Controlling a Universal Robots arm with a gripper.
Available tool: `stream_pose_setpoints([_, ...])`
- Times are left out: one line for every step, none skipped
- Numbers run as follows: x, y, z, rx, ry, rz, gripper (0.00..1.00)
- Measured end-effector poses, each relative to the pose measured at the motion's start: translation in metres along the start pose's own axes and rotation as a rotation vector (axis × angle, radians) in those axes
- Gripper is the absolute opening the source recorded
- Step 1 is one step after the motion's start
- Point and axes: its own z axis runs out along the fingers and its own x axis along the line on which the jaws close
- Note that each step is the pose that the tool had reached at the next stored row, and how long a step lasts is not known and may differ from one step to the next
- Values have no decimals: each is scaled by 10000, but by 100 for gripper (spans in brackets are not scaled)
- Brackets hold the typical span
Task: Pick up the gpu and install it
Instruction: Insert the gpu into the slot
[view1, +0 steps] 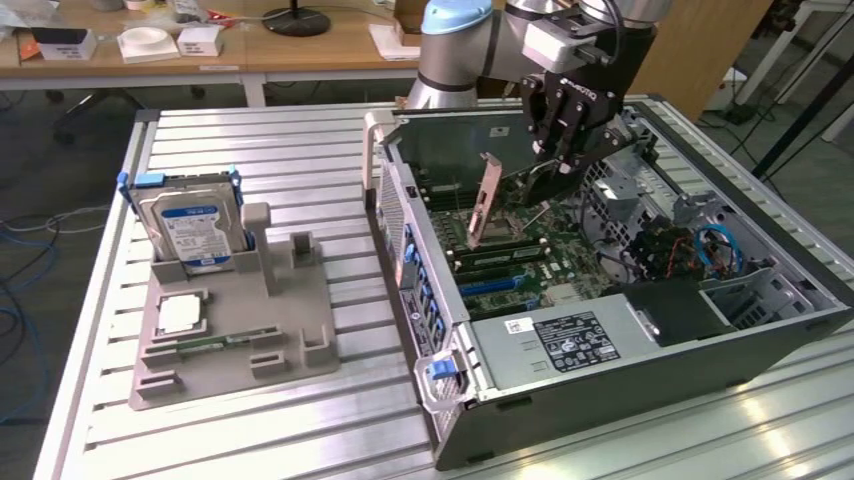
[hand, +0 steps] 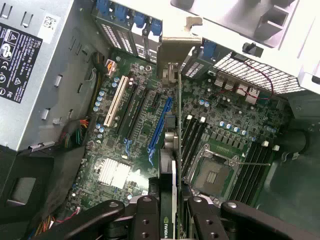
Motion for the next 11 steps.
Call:
stream_pose_setpoints([0,0,0,0,1,0,26])
stream_pose_setpoints([0,0,0,0,0,0,26])
stream_pose_setpoints([0,0,0,0,0,0,26])
stream_pose_setpoints([0,0,0,0,1,0,26])
stream_pose_setpoints([0,0,0,0,0,0,26])
stream_pose_setpoints([0,0,0,0,0,0,26])
stream_pose_setpoints([0,0,0,0,0,0,26])
stream_pose_setpoints([0,0,0,0,0,0,26])
stream_pose_setpoints([0,0,0,0,0,0,26])
stream_pose_setpoints([0,0,0,0,0,0,26])
stream_pose_setpoints([0,0,0,0,0,0,26])
